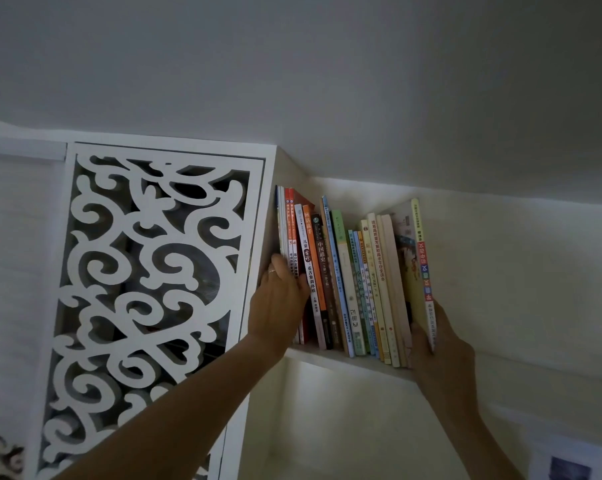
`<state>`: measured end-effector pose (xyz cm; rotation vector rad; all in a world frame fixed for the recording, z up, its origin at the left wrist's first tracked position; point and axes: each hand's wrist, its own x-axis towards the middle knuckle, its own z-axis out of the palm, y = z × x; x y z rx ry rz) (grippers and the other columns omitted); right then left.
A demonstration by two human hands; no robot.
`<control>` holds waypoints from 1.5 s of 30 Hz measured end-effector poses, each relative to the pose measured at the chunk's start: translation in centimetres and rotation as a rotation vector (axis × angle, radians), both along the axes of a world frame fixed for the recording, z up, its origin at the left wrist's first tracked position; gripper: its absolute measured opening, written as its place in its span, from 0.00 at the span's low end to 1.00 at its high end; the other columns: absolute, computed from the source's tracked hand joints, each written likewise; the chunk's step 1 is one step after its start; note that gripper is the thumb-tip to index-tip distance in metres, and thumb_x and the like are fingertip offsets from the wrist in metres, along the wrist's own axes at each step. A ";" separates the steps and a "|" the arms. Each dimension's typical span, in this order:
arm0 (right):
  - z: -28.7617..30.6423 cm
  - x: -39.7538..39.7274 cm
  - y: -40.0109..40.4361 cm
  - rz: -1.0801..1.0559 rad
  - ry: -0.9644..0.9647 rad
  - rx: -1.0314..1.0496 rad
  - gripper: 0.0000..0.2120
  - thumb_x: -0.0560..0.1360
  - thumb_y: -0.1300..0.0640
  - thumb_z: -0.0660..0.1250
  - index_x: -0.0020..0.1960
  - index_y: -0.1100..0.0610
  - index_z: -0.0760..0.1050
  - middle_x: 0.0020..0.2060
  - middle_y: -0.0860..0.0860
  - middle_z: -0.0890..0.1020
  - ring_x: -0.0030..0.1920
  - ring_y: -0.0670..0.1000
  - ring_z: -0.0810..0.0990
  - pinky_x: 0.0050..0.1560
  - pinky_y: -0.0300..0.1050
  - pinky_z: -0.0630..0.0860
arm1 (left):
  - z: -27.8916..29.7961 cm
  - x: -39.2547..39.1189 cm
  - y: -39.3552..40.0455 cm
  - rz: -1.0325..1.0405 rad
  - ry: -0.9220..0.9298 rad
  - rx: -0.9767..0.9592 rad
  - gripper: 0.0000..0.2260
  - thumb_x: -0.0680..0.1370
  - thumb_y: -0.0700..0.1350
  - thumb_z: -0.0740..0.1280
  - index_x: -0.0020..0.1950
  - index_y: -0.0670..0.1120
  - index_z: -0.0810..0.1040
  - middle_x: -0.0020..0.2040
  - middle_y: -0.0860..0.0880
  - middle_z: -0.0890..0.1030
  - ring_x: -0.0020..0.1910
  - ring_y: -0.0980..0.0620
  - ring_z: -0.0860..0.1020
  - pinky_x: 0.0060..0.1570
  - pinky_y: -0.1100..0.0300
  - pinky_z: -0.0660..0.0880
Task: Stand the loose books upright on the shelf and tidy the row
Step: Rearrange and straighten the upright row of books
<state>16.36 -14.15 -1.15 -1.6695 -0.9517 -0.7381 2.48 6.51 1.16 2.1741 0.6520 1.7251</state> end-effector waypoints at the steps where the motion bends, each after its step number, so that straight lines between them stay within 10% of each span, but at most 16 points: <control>1: 0.0 0.1 0.0 -0.004 0.004 0.004 0.22 0.82 0.58 0.62 0.75 0.51 0.68 0.39 0.47 0.79 0.33 0.44 0.79 0.37 0.42 0.77 | 0.1 0.1 -0.3 0.104 0.032 0.055 0.26 0.84 0.58 0.56 0.74 0.41 0.62 0.66 0.41 0.79 0.61 0.44 0.82 0.54 0.48 0.84; 6: -0.3 0.3 0.0 0.009 0.023 0.016 0.22 0.83 0.57 0.60 0.76 0.50 0.67 0.41 0.49 0.82 0.37 0.47 0.82 0.40 0.48 0.84 | 0.6 0.1 -2.2 0.548 0.095 0.377 0.29 0.80 0.52 0.71 0.75 0.39 0.68 0.66 0.39 0.73 0.59 0.45 0.75 0.57 0.51 0.77; 11: -0.3 0.3 0.3 -0.001 0.010 0.004 0.24 0.82 0.58 0.62 0.77 0.49 0.65 0.41 0.47 0.80 0.36 0.47 0.81 0.41 0.47 0.84 | 0.9 1.7 -5.9 0.242 0.022 0.111 0.28 0.81 0.49 0.69 0.76 0.38 0.65 0.65 0.40 0.75 0.61 0.45 0.78 0.60 0.54 0.79; 17: -0.4 0.3 0.5 0.022 0.005 0.003 0.24 0.82 0.58 0.62 0.77 0.50 0.65 0.45 0.44 0.78 0.38 0.46 0.81 0.44 0.47 0.85 | 0.9 3.6 -7.9 -0.015 -0.107 -0.078 0.51 0.75 0.77 0.52 0.84 0.42 0.44 0.74 0.42 0.69 0.71 0.46 0.72 0.68 0.49 0.76; 26: 1.0 0.6 -0.7 0.338 0.136 -0.136 0.22 0.84 0.55 0.56 0.72 0.34 0.59 0.53 0.33 0.77 0.49 0.29 0.78 0.42 0.28 0.77 | 0.6 5.0 -7.4 -0.230 0.013 -0.198 0.65 0.65 0.73 0.73 0.82 0.49 0.31 0.82 0.47 0.55 0.81 0.45 0.57 0.78 0.35 0.51; 33: 1.0 1.3 -1.1 0.393 0.217 0.028 0.31 0.74 0.44 0.72 0.74 0.41 0.64 0.60 0.38 0.79 0.55 0.32 0.78 0.46 0.27 0.76 | 0.2 5.5 -6.9 -0.467 -0.093 -0.132 0.57 0.66 0.59 0.82 0.82 0.57 0.46 0.74 0.52 0.63 0.71 0.58 0.67 0.67 0.62 0.70; 37: 1.6 2.5 -1.9 0.482 0.268 -0.023 0.41 0.69 0.41 0.73 0.76 0.39 0.57 0.64 0.40 0.77 0.59 0.40 0.79 0.58 0.46 0.79 | -0.1 5.3 -5.6 -0.666 -0.133 -0.324 0.40 0.67 0.63 0.80 0.73 0.58 0.63 0.65 0.55 0.78 0.63 0.58 0.80 0.61 0.52 0.81; 45: 2.4 3.5 -2.0 0.447 0.156 -0.170 0.38 0.73 0.45 0.70 0.77 0.42 0.54 0.61 0.41 0.79 0.51 0.31 0.81 0.42 0.29 0.78 | -0.1 5.8 -5.5 -0.737 -0.166 -0.491 0.32 0.71 0.53 0.81 0.71 0.57 0.70 0.59 0.57 0.84 0.56 0.61 0.84 0.58 0.54 0.83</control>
